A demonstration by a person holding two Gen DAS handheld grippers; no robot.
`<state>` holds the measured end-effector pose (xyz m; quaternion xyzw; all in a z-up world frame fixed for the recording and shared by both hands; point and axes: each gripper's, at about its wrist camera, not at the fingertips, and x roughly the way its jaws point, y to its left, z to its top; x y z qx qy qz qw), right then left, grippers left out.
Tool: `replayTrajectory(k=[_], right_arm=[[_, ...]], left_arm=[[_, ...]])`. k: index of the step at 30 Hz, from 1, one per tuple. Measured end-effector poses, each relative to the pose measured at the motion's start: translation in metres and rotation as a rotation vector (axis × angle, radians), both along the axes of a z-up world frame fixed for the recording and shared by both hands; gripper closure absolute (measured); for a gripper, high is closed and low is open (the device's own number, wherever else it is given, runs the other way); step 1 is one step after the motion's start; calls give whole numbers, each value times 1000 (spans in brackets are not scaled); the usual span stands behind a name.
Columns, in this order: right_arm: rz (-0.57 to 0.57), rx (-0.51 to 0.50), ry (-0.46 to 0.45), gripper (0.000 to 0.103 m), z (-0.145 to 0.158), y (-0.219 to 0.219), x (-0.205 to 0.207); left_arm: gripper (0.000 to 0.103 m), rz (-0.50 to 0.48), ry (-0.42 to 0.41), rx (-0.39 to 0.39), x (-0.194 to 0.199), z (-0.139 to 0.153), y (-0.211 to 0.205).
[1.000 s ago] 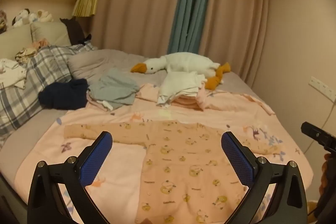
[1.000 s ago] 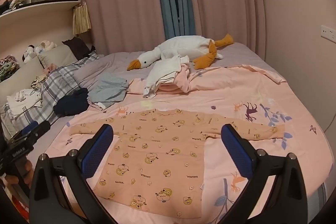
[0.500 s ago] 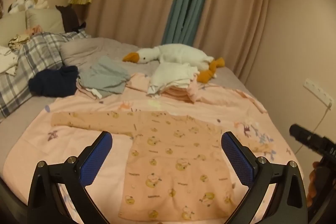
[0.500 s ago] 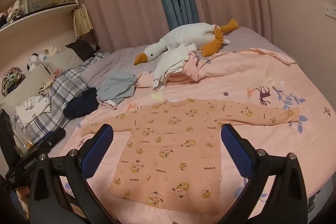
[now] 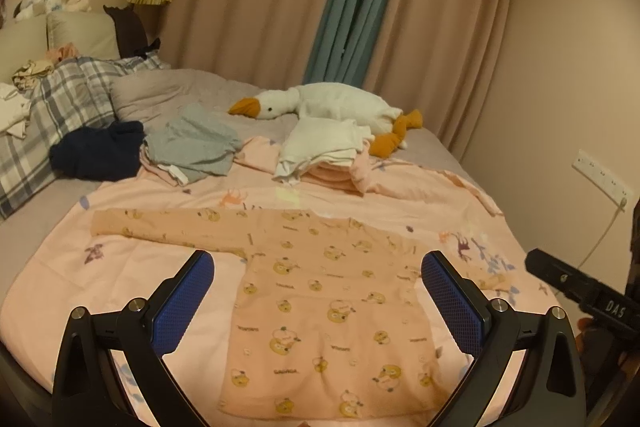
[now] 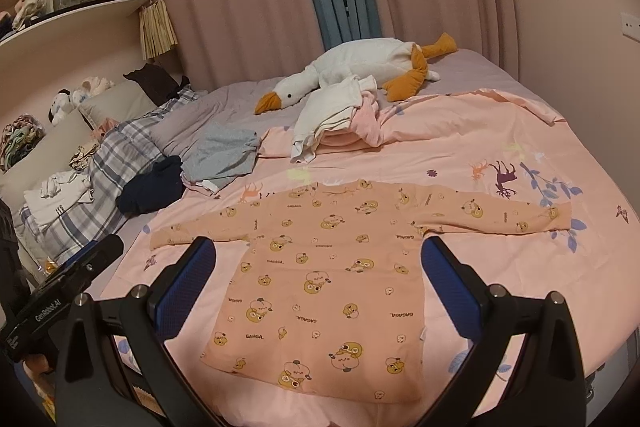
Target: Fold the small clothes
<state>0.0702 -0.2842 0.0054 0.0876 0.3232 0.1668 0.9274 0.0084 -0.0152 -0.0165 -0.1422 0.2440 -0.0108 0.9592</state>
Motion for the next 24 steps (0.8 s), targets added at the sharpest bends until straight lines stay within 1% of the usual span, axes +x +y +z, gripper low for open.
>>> replayTrajectory(k=[2,7,11,15,24], right_arm=[[-3,4,16,0,-2,0,2],[-15,-17,13,0,-4,0,1],[-20,-11,34,0,-8,0,5],[-27,-24,47,0,-10,4,6],[-18,-45,44,0,-10,9,7]], left_arm=[[0,-4,7,-5,0,0,-1],[0,-28,10,2,0,0,-6],[0,-23,17,3,1,-1,-6],[0,-29,9,-14,0,-1,-3],[0,-15,28,-26,3,-2,1]])
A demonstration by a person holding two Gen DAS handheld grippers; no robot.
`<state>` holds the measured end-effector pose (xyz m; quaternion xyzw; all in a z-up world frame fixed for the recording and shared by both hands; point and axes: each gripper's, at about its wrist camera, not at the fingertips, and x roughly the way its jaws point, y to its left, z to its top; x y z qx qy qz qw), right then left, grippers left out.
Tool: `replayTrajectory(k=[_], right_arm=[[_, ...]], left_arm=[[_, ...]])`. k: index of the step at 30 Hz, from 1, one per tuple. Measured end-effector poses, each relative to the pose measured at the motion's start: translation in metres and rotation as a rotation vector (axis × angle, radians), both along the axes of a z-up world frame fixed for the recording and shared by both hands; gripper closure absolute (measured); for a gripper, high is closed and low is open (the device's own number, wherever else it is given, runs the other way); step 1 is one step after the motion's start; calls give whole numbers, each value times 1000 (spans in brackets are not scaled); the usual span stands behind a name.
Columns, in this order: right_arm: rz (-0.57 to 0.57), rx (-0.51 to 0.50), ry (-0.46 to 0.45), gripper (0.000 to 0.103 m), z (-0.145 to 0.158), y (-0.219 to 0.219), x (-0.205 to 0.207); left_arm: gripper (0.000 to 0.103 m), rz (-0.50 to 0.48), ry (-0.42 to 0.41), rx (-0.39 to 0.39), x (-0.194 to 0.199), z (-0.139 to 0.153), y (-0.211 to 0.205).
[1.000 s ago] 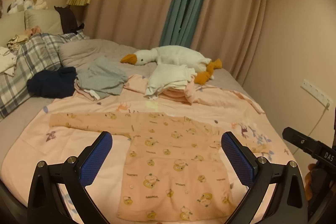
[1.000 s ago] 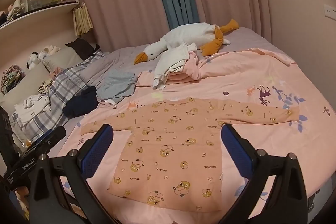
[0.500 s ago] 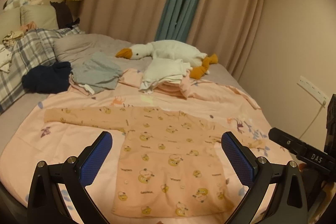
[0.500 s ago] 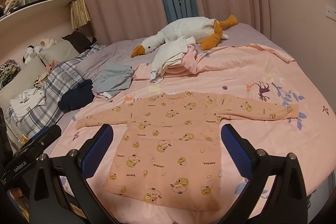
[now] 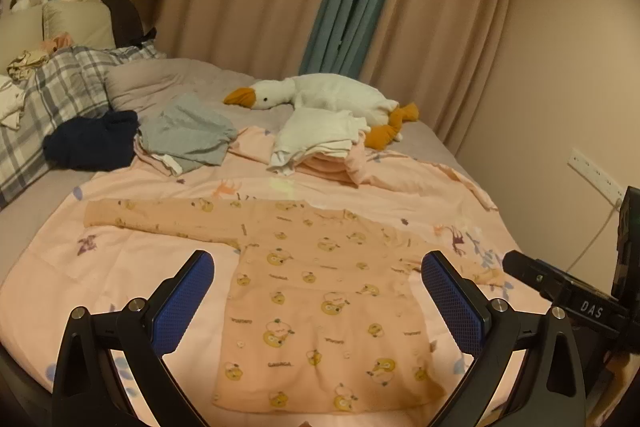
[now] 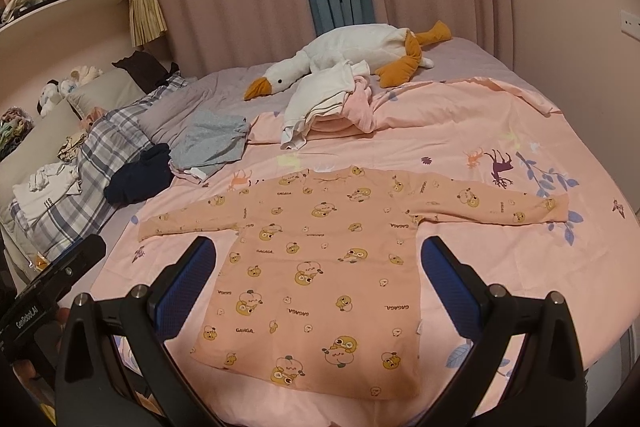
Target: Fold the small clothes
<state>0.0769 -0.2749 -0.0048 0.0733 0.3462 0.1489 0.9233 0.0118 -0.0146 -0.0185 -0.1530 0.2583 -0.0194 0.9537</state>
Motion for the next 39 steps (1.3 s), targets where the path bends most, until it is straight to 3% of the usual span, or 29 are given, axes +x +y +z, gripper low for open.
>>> replayTrajectory(k=[39], right_arm=[[-6,-29,5,0,-3,3,0]], left_arm=[[0,-28,35,-2,6,-2,-5]])
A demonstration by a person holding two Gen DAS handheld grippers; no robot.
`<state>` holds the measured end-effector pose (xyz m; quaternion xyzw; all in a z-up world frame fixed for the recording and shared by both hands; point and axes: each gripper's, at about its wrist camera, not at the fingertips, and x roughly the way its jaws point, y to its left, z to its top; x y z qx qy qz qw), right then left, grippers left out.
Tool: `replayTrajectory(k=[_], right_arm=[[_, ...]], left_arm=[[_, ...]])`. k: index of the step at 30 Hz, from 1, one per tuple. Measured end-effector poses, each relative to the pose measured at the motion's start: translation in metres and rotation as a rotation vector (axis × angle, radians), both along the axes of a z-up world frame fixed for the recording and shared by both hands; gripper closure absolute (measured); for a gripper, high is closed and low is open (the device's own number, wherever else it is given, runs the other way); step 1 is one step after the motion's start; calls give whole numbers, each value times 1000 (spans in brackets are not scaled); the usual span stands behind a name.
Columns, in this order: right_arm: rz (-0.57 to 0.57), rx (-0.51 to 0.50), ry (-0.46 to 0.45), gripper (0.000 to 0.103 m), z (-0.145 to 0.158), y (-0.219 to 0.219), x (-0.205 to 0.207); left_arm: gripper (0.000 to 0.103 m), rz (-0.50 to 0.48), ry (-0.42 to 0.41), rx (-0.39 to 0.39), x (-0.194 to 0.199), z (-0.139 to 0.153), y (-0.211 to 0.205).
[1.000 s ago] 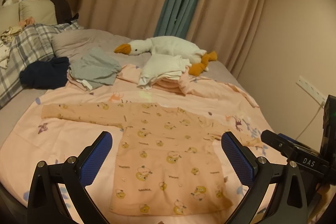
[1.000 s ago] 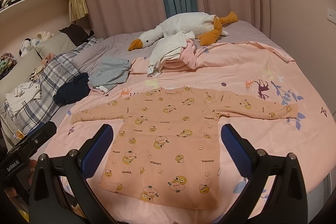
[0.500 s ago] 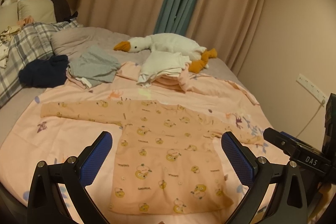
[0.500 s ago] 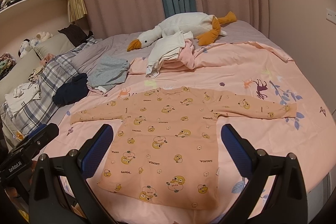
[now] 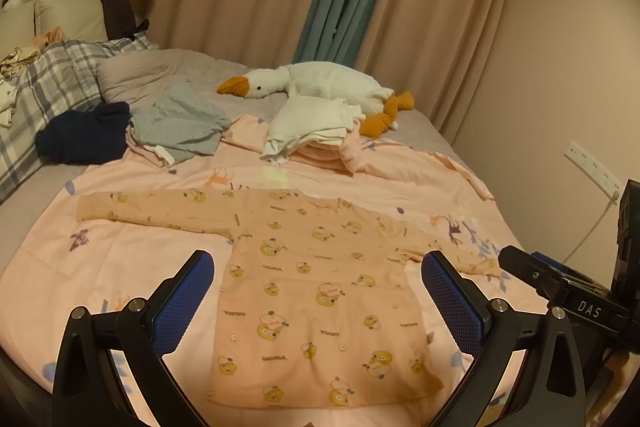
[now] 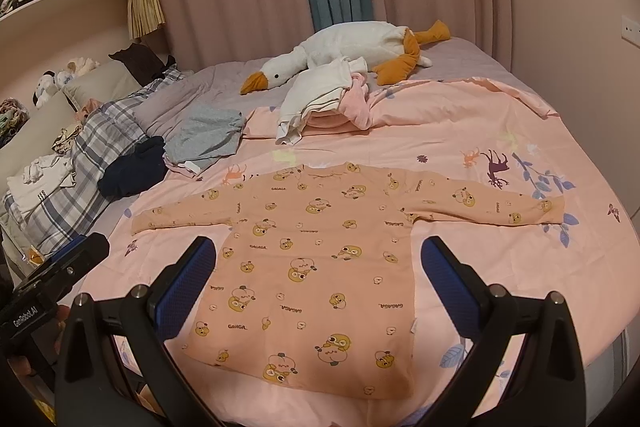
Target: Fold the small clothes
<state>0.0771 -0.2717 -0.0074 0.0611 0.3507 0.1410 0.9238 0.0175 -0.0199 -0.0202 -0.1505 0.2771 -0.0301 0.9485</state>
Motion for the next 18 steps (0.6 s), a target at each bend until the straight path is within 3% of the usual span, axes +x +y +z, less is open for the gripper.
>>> replayTrajectory(k=[18], right_arm=[[-8,-7,-6,0,-2,0,-1]], left_arm=[[0,7,2,4,0,0,0]])
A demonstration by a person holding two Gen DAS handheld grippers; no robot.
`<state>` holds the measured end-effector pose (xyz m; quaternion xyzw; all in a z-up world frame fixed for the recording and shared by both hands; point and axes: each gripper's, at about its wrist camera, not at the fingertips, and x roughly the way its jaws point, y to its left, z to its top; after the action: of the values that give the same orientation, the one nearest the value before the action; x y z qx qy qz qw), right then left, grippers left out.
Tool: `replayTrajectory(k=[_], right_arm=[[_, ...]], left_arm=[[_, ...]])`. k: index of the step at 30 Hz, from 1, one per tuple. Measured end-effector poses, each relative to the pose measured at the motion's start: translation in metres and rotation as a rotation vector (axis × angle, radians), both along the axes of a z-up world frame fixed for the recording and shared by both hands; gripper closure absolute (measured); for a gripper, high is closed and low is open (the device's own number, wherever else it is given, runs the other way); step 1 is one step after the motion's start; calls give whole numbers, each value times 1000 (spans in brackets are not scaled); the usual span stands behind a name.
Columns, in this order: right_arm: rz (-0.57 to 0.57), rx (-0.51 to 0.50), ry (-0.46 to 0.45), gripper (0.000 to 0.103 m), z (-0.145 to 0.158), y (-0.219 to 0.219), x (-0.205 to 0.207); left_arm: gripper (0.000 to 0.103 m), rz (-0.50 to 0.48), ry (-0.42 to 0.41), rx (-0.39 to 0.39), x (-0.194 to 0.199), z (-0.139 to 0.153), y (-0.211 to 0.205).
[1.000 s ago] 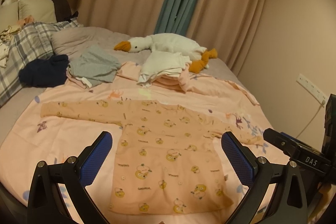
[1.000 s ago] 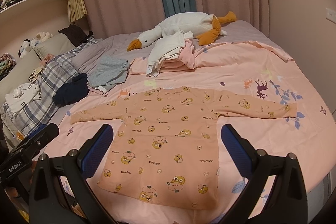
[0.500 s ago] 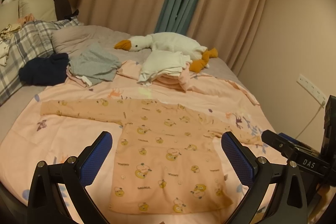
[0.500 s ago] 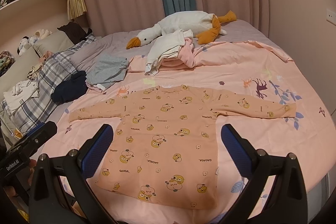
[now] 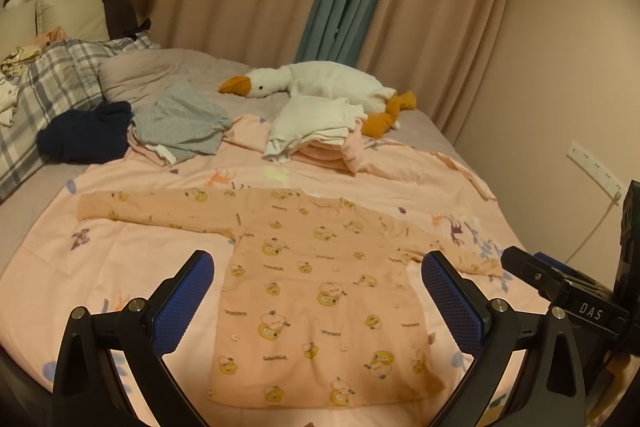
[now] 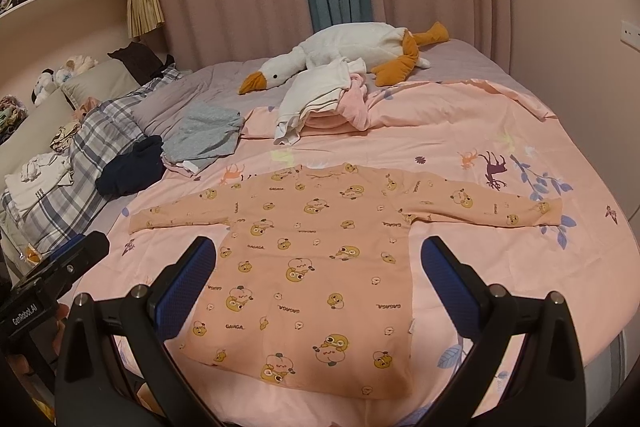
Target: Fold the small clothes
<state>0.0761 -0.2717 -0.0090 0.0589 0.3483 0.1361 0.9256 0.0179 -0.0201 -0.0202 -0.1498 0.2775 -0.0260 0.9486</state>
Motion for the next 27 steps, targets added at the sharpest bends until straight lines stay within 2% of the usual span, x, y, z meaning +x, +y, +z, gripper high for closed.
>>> replayTrajectory(k=[27], right_arm=[[-38,-24,3,0,-1,-4,2]], left_arm=[[0,-32,14,13,3,-1,-8]])
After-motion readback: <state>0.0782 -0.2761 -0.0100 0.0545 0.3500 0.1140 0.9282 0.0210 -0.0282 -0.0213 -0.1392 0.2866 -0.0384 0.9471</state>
